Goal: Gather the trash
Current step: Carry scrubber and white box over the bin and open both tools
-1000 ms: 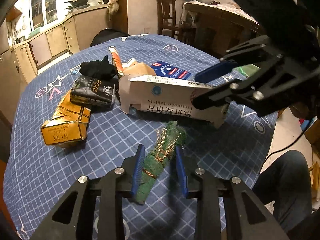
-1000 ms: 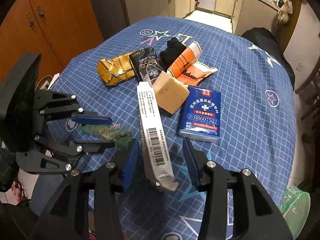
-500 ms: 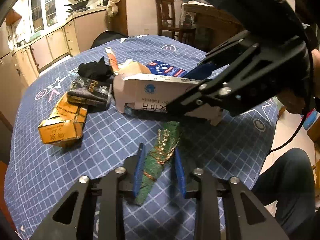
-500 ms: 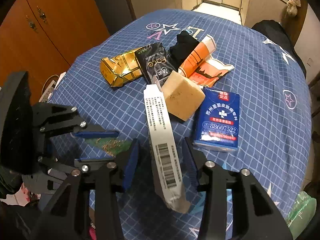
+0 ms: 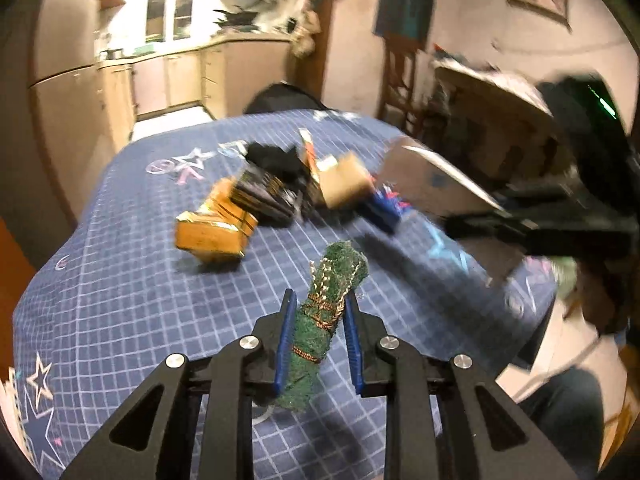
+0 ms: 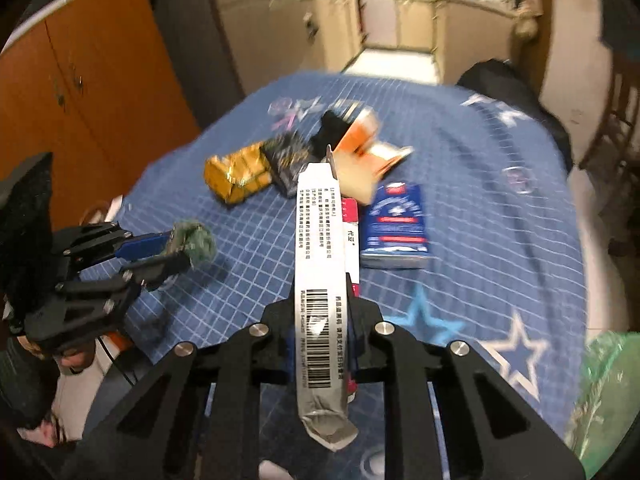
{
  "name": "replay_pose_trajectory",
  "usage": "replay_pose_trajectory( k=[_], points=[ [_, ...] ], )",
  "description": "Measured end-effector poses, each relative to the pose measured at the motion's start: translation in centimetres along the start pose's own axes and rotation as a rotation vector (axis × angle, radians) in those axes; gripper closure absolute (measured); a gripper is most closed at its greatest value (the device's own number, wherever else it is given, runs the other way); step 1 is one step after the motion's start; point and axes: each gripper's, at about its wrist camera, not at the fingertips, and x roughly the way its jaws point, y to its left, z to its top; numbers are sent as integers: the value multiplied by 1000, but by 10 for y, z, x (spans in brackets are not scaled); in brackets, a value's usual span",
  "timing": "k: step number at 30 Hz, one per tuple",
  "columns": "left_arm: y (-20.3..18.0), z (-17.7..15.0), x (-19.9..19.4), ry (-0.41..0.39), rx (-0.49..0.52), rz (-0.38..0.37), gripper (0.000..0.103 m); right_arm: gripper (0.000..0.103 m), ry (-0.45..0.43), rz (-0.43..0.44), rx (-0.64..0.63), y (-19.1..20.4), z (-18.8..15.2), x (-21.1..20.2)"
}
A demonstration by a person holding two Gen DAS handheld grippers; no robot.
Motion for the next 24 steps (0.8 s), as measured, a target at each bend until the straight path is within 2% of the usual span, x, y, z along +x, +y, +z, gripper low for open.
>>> replay_pose_trajectory(
  k=[6, 12, 16, 24],
  points=[
    [-20, 32, -20, -87, -62, 20, 79, 87, -193, -124, 42, -6, -13, -71],
    [-75, 68, -26, -143, -43, -36, 79, 87, -350, -256, 137, -33, -38, -134],
    [-136, 96, -20, -183, 8, -112, 79, 87, -407, -336, 198, -60, -54, -169],
    [-251, 138, 15, -163, 69, -278, 79, 87, -442, -503, 305, -128, -90, -227]
  ],
)
